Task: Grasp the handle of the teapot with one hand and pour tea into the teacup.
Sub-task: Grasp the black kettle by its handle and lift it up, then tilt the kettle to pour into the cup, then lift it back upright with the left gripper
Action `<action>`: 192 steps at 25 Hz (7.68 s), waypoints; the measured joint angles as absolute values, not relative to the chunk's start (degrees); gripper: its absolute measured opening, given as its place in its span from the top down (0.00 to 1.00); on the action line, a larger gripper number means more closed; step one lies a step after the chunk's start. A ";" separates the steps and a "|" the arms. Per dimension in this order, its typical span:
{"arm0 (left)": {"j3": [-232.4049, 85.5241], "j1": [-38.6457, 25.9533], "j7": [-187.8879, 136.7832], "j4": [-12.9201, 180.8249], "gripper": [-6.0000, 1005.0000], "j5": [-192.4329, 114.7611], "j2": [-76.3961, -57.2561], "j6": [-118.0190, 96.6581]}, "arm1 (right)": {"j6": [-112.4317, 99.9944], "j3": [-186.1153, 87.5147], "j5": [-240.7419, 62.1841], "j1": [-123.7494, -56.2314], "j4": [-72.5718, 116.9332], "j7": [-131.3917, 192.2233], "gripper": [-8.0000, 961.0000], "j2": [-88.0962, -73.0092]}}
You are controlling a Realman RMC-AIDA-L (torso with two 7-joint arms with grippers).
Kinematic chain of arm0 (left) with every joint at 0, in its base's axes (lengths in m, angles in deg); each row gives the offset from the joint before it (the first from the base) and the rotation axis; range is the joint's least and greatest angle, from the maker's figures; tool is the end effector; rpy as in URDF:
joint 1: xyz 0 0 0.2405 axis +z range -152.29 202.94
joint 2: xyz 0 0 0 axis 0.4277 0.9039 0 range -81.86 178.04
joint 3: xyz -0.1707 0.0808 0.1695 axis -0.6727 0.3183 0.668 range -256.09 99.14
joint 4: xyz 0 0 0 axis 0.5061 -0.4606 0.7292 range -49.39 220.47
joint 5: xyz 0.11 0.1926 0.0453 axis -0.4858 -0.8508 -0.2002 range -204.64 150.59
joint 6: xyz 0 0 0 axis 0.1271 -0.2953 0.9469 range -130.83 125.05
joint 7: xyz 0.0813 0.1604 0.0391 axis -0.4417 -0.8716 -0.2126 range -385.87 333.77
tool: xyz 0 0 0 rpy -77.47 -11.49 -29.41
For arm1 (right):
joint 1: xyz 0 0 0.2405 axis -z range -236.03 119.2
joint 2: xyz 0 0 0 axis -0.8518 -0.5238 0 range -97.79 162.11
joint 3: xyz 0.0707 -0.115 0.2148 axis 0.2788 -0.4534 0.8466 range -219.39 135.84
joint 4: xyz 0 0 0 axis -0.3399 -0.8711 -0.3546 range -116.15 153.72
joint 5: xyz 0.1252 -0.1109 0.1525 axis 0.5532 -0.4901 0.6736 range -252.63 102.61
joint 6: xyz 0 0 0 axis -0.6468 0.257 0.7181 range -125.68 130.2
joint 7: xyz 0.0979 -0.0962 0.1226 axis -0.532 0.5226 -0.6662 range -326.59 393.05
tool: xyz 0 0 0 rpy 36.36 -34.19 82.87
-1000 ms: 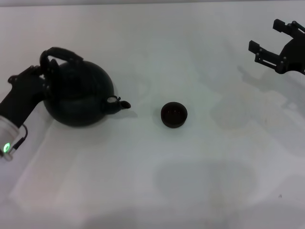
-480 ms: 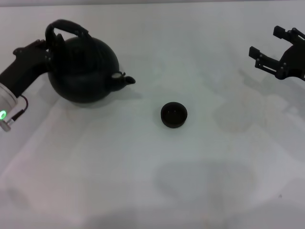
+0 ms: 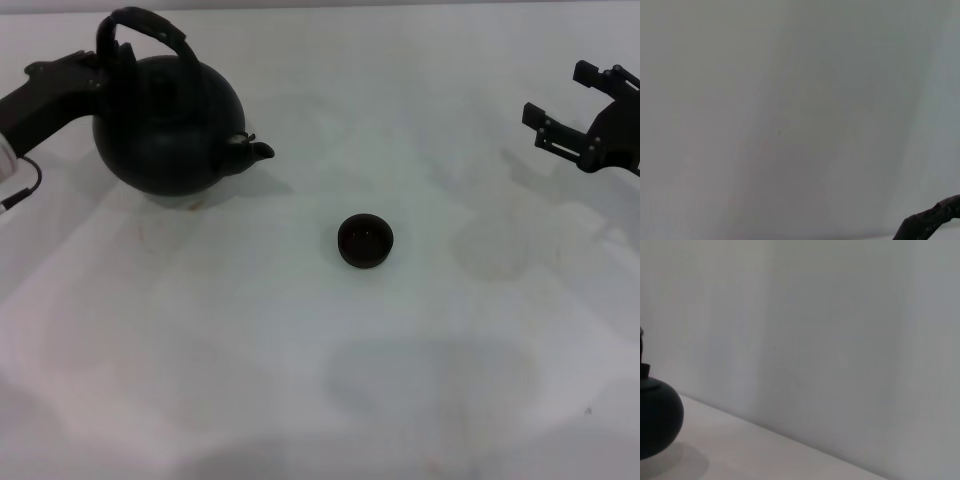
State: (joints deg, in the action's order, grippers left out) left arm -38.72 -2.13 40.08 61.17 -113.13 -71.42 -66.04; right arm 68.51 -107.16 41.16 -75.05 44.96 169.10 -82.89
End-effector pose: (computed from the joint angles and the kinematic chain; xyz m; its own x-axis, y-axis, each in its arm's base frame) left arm -0.3119 0.4034 -0.0200 0.5961 0.2940 0.7471 0.7609 -0.5037 -0.4089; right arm 0.3339 0.3545 -0.0165 0.8118 -0.1025 -0.5748 -0.5062 -0.6141 -0.6055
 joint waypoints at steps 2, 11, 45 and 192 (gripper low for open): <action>-34.63 -1.96 42.88 58.62 0.87 -112.89 -71.54 -63.19 | 68.52 -107.16 41.26 -75.14 44.56 169.16 0.10 -82.89; -9.35 1.00 55.65 43.61 0.87 -110.39 -71.17 -49.20 | 69.71 -107.17 41.49 -74.99 43.51 169.13 0.10 -82.97; 12.00 5.10 105.36 14.04 0.87 -156.44 -71.15 -41.40 | 73.90 -105.34 43.46 -73.58 41.15 170.79 0.10 -82.97; 29.80 -16.67 123.75 12.97 0.88 -189.35 -71.00 -52.56 | 72.09 -103.29 43.37 -74.76 39.00 172.30 0.10 -82.82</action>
